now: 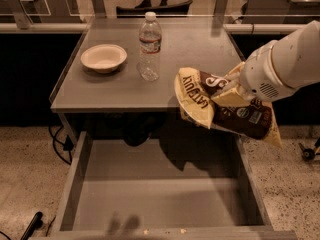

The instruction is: Pick brown chip bag from top drawer and place on counter

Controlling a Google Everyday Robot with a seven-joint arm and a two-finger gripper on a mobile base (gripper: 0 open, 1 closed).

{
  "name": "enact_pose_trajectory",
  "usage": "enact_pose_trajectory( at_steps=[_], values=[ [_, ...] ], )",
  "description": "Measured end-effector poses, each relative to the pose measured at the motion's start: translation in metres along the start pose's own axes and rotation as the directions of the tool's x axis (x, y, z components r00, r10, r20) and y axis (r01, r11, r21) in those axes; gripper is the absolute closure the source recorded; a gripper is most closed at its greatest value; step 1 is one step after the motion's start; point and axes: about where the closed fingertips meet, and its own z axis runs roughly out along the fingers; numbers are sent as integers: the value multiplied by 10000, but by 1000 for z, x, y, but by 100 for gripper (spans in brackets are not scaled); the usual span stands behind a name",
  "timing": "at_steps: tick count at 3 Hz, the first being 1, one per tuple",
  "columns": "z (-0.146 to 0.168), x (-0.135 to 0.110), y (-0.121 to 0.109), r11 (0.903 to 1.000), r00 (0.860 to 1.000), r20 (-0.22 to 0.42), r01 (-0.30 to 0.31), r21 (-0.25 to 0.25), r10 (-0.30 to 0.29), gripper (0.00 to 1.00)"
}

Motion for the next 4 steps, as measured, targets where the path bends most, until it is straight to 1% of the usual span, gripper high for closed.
enact_pose_trajectory(
  at_steps=[1,2,3,4],
  values=[
    [-3,-7,-15,9994,9998,-150,107,341,-102,100],
    [1,-28,-56,9964,9972,-298,695,484,-681,100],
    [25,-56,-110,9940,9944,-196,1045,309,-1039,100],
    [54,-61,-142,9957,9956,-159,923,-13,-924,100]
  ],
)
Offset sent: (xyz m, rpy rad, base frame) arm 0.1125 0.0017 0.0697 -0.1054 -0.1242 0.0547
